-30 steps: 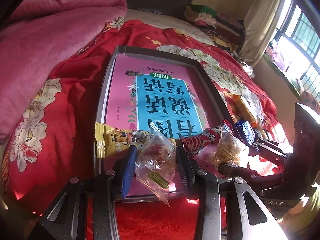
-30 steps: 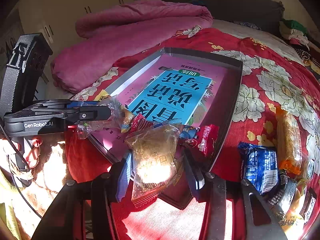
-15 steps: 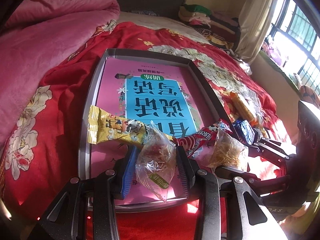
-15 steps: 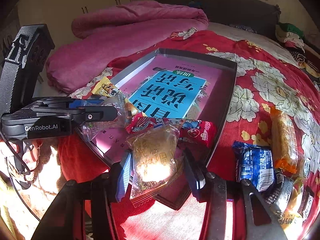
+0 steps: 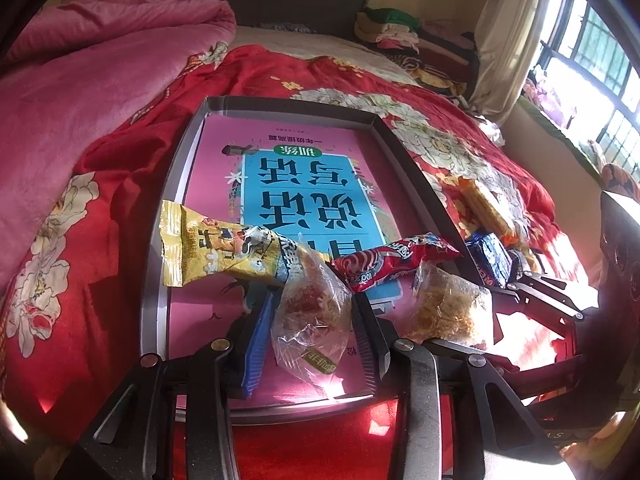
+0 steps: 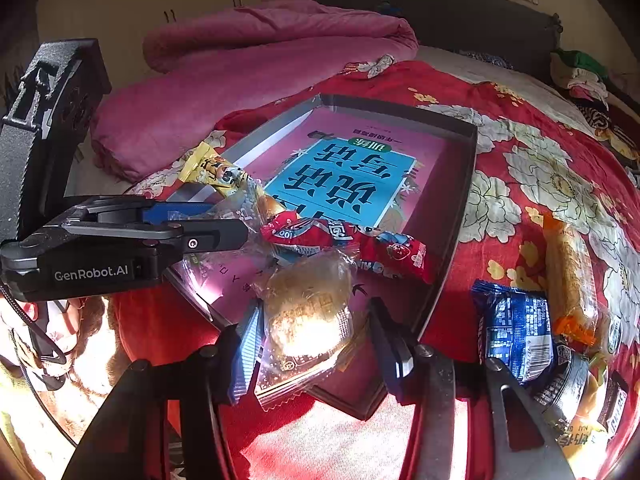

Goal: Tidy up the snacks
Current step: 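Lower both bags onto the tray and open both tools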

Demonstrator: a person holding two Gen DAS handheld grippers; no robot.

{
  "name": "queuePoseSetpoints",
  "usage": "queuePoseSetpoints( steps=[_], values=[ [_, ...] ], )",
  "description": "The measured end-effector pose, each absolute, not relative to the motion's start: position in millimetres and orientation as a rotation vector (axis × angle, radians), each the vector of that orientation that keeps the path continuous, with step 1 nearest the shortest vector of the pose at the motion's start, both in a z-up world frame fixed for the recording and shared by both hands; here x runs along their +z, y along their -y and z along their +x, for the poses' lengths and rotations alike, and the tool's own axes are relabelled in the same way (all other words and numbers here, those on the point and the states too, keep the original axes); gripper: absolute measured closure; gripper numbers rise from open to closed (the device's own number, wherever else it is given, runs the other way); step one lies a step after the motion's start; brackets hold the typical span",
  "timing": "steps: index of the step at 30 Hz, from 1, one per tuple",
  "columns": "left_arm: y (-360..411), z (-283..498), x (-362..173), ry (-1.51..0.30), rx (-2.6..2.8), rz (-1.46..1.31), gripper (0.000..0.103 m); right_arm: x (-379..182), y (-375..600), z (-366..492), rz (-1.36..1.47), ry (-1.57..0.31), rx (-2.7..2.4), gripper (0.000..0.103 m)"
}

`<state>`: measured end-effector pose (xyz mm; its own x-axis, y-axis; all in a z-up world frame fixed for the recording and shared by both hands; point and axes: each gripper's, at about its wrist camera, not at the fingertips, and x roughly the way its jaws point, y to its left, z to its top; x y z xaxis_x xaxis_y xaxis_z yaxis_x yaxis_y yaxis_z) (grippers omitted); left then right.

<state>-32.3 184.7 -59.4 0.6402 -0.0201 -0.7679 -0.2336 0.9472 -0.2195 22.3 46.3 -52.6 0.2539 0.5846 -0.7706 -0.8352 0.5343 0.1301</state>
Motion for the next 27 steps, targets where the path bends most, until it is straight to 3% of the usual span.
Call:
queuePoseSetpoints(
  steps=[9,20,27],
  values=[
    [-182,-32,-61,-0.869,0.108,-0.307,0.062,-48,-42,21,-0.337,-0.863,0.969,0.044],
    [-179,-31,-60,-0.861,0.078,-0.299,0.061,-41,-36,21,-0.33,-0.846,0.946,0.043],
    [-177,-34,-53,-0.832,0.063,-0.291,0.049,-40,-40,12,-0.403,-0.799,0.903,0.043]
  ],
)
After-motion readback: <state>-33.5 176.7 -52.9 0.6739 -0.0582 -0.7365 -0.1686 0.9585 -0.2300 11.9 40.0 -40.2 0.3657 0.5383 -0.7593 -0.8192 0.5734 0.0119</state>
